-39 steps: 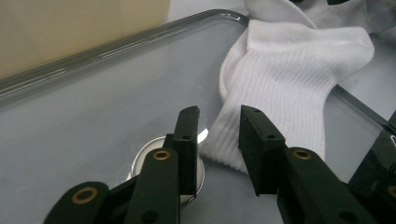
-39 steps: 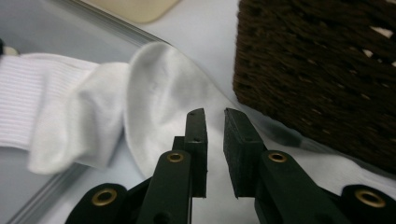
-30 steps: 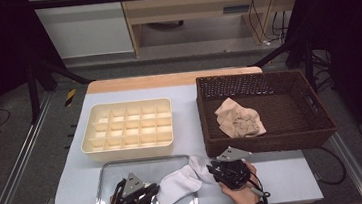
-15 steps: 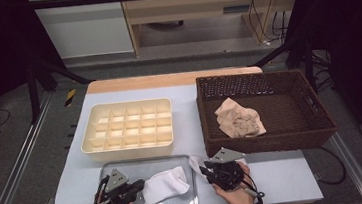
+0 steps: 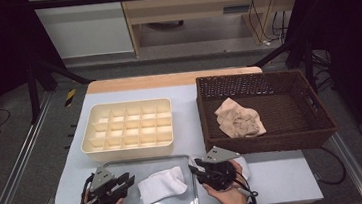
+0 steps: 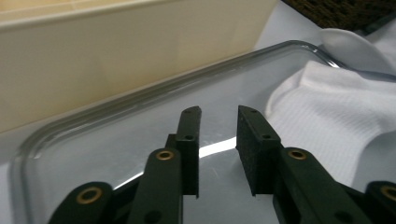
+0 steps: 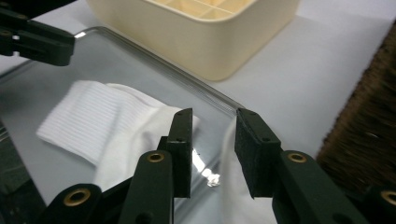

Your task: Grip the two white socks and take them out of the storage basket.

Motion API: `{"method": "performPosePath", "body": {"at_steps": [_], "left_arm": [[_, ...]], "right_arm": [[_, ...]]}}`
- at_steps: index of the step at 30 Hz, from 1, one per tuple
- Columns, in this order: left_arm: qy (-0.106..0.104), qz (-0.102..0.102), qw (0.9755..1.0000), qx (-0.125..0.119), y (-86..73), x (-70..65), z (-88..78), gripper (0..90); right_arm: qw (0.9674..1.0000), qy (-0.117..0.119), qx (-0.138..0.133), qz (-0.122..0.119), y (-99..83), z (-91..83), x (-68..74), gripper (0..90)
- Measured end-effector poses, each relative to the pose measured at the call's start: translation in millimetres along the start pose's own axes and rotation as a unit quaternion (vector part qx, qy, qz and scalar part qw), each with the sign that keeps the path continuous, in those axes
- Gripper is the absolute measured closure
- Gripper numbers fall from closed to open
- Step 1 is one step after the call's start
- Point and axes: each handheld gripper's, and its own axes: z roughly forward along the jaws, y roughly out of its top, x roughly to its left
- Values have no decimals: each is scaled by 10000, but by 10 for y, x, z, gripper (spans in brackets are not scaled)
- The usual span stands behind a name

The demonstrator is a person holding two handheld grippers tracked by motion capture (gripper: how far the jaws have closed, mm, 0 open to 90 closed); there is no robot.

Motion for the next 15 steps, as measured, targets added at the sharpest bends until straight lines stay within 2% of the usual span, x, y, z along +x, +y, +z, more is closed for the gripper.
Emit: {"method": "performPosePath", "body": {"at_steps": [6, 11, 15], "left_arm": [[411, 27, 9991, -70, 6, 90, -54, 602], [584, -30, 9983, -52, -9, 169, -65, 570], [639, -78, 9979, -102, -13, 231, -87, 553]], "right_arm": [[9996, 251, -33, -125, 108, 80, 176, 679], [9985, 492, 77, -209, 157, 194, 346, 687], [9972, 656, 217, -279, 158, 292, 469, 708]]}}
